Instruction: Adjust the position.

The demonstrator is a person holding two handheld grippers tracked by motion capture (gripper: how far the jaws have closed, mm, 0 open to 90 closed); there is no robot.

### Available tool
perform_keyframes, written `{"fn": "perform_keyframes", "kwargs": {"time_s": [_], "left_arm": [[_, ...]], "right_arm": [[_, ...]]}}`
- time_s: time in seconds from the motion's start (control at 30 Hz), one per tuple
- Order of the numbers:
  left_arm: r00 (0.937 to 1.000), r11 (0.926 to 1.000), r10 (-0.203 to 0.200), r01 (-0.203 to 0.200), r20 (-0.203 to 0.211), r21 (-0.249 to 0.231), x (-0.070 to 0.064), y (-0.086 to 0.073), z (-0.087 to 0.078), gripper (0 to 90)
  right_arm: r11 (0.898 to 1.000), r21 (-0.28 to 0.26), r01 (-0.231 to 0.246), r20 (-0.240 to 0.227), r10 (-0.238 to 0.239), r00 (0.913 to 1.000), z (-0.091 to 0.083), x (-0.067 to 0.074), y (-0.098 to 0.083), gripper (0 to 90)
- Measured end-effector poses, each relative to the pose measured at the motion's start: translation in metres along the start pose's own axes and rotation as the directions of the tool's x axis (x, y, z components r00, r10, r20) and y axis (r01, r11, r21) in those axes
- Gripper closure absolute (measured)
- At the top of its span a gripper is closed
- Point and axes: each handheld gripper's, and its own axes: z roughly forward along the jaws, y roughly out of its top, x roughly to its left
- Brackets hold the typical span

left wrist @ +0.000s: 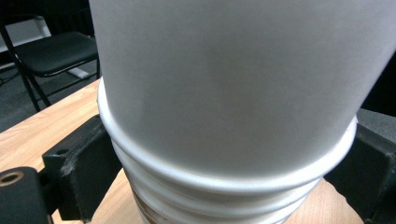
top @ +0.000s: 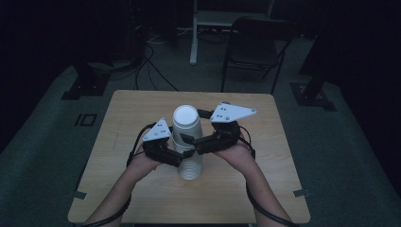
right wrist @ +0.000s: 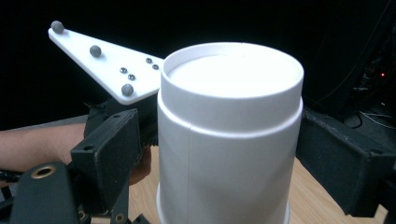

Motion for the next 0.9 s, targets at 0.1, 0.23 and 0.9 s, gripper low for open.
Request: {"fn": "perform_keyframes", "kwargs": {"time_s": [0.1,0.23,0.9], "left_arm": [[1.0,1.0,-0.001,0.001,0.002,-0.001,0.001,0.0,0.0,6.1],[1.0,1.0,0.003,-0.003,0.002,-0.003,0.0,-0.001,0.0,6.1],[0.9999,0.9998,-0.014,0.014,0.004,-0.014,0.003,-0.002,0.001,6.0]], "right_arm": [[1.0,0.001,-0.002,-0.005,0.002,1.0,0.004,-0.002,0.001,13.8],[1.0,0.008,-0.008,-0.003,0.008,1.0,0.01,-0.004,0.0,17.0],[1.0,-0.023,-0.016,0.031,0.016,0.9994,0.007,-0.004,0.017,21.0]]}}
